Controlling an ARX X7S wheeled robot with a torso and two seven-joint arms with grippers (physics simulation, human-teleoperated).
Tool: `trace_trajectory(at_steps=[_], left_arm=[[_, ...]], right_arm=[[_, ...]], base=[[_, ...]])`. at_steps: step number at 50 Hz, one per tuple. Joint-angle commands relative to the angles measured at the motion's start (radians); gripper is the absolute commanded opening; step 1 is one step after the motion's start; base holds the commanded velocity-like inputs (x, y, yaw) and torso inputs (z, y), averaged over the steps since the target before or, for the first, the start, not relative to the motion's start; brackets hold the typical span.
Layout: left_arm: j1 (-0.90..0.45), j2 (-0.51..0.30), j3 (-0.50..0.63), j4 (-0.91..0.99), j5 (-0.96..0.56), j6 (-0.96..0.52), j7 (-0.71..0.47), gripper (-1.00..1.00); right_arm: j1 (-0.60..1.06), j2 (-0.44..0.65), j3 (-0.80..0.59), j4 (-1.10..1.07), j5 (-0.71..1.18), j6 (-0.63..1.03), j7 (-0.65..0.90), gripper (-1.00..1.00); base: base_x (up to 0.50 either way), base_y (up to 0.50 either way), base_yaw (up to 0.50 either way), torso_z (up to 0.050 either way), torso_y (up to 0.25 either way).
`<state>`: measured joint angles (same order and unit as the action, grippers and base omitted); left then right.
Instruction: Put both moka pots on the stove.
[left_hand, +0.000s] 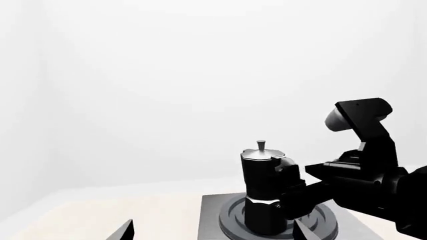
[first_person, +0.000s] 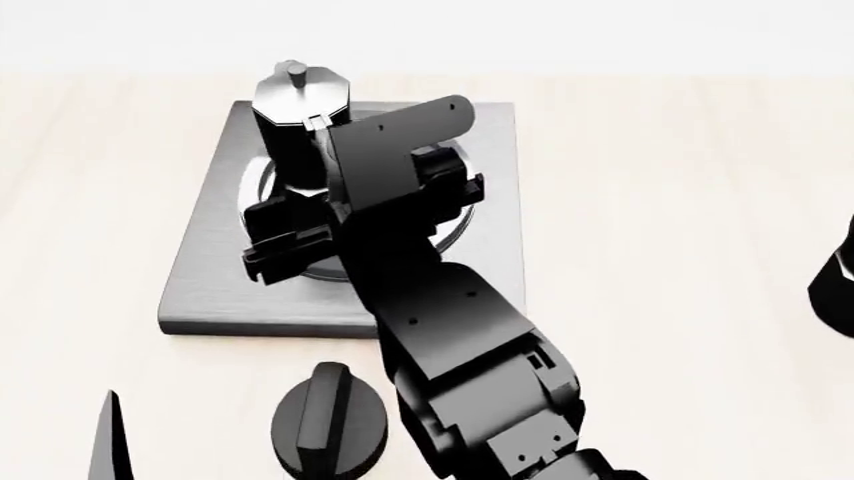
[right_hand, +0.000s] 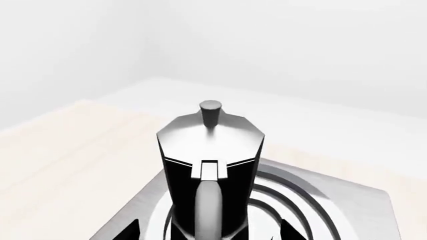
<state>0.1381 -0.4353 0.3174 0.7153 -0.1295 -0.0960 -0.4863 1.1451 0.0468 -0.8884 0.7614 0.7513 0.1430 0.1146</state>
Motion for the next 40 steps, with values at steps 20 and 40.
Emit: trace_trajectory(at_steps=[20, 40], left_arm=[[-0.006, -0.003, 0.018, 0.001, 0.009, -0.01, -0.006, 1.0], [-0.009, -0.003, 0.027, -0.002, 0.008, -0.004, -0.006, 1.0]], right_arm=[[-0.21, 0.498, 0.112, -1.007, 0.298, 0.21, 0.301, 1.0], [-0.383, 0.8, 0.318, -1.136, 0.316, 0.023, 0.333, 1.0]], base=[[0.0, 0.0, 0.0, 0.0, 0.0], [0.0, 0.0, 0.0, 0.0, 0.0]])
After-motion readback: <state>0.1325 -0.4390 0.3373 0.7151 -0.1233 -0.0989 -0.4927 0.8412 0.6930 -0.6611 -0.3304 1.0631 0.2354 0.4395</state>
